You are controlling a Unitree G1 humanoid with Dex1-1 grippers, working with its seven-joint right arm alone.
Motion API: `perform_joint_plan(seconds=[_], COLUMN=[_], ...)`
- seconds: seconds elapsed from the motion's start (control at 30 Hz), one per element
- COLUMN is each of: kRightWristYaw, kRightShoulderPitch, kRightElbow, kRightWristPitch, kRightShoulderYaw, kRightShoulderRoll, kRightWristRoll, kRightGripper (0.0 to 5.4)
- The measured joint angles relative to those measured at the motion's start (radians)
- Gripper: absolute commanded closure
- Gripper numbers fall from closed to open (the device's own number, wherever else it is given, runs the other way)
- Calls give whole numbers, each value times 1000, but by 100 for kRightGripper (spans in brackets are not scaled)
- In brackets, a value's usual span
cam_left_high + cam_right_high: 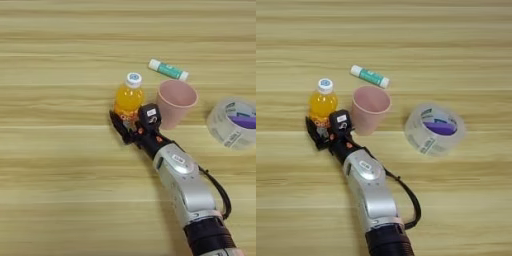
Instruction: Move the objects on the table
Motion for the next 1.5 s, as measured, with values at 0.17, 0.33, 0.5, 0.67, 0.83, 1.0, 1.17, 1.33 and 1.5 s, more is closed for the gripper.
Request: perform_joint_plan(seconds=[0.17, 0.33, 0.5, 0.67, 0.83, 1.0, 1.17, 1.33, 1.5], kRightWristYaw=[-1, -11, -20, -24, -39, -47, -64, -77, -91], kRightShoulderPitch=[14, 19, 62, 75, 83, 83, 83, 79, 66], kRightElbow=[-27, -88, -177, -296, -369, -473, -537, -570, -596], kRightWristPitch=[0, 0, 1, 7, 31, 60, 93, 114, 121], kRightShoulderYaw=[0, 1, 6, 5, -3, -30, -82, -136, -222], kRightShoulderRoll=[0, 0, -3, -9, -14, -26, -43, -63, -97], kRightWristRoll=[0, 0, -2, 0, 2, 22, 43, 63, 88], kRightGripper=[197, 197, 197, 197, 197, 197, 197, 197, 197])
